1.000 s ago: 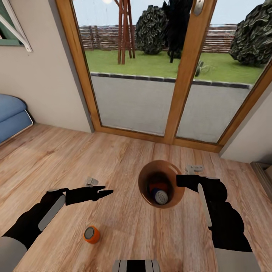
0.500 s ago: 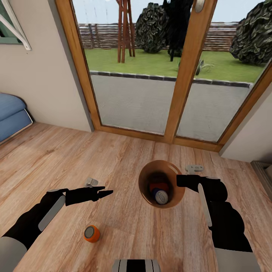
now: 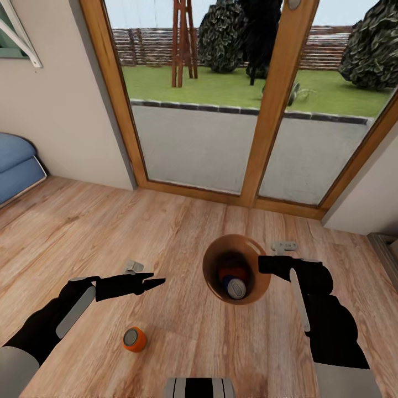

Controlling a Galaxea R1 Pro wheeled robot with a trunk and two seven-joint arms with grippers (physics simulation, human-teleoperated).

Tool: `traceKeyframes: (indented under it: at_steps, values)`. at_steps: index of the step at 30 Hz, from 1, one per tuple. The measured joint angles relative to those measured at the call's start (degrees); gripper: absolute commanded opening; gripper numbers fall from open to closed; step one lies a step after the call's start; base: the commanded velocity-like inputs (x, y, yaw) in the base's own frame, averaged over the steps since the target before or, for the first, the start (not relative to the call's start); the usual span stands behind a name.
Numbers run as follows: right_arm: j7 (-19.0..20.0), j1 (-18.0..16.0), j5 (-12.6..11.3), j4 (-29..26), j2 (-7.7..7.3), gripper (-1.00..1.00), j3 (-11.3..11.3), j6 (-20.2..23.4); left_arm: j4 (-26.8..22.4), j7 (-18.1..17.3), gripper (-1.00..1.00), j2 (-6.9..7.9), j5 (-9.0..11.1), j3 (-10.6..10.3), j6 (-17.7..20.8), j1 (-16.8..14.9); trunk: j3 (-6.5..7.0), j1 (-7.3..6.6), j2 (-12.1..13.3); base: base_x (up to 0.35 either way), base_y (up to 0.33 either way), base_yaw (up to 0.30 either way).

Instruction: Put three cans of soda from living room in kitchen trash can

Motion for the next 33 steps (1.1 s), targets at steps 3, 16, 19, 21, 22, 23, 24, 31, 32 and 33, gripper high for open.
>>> traceKeyframes:
  at_steps: [3,16,19,21,22,23,24,31,32,33]
  values:
    - [0.00,0.00,-0.01,0.00,0.00,-1.00,0.00,0.00,0.03,0.01,1.00,0.00,0.00,0.00,0.00,0.00,-0.28,0.00,0.00,0.000,0.000,0.000]
    - [0.00,0.00,0.00,0.00,-0.06,-1.00,0.00,0.00,0.30,-0.02,1.00,0.00,0.00,-0.01,0.00,0.00,-1.47,0.00,0.00,0.000,0.000,0.000]
    - [-0.01,0.00,0.08,0.00,-0.02,-1.00,0.00,-0.01,0.30,-0.06,1.00,0.00,-0.03,0.00,0.00,0.00,-1.74,0.00,0.00,0.000,0.000,0.000]
    - [0.00,0.00,-0.03,0.00,-0.05,-1.00,0.00,0.00,0.30,-0.07,1.00,0.00,-0.04,0.00,0.00,0.00,-1.92,0.00,0.00,0.000,0.000,0.000]
    - [0.00,0.00,-0.05,0.00,-0.06,-1.00,0.00,0.00,0.30,-0.07,1.00,0.00,-0.04,0.00,0.00,0.00,-2.01,0.00,0.00,0.000,0.000,0.000]
    - [0.00,0.00,-0.01,0.00,-0.05,-1.00,0.00,0.00,0.30,-0.08,1.00,0.00,-0.05,0.00,0.00,0.00,-2.10,0.00,0.00,0.000,0.000,0.000]
    - [0.00,0.00,0.00,0.00,-0.06,-1.00,0.00,0.00,0.30,-0.11,1.00,0.00,-0.06,0.00,0.00,0.00,-2.18,0.00,0.00,0.000,0.000,0.000]
    - [0.00,0.00,0.02,0.00,-0.07,-1.00,0.00,0.00,0.30,-0.16,1.00,0.00,-0.08,0.00,0.00,0.00,-2.79,0.00,0.00,0.000,0.000,0.000]
    - [0.00,0.00,0.00,0.00,-0.07,-1.00,0.00,0.00,0.30,-0.16,1.00,0.00,-0.08,0.00,0.00,0.00,-2.88,0.00,0.00,0.000,0.000,0.000]
    - [0.00,0.00,0.01,0.00,-0.08,-1.00,0.00,0.00,0.30,-0.16,1.00,0.00,-0.07,0.00,0.00,0.00,-2.96,0.00,0.00,0.000,0.000,0.000]
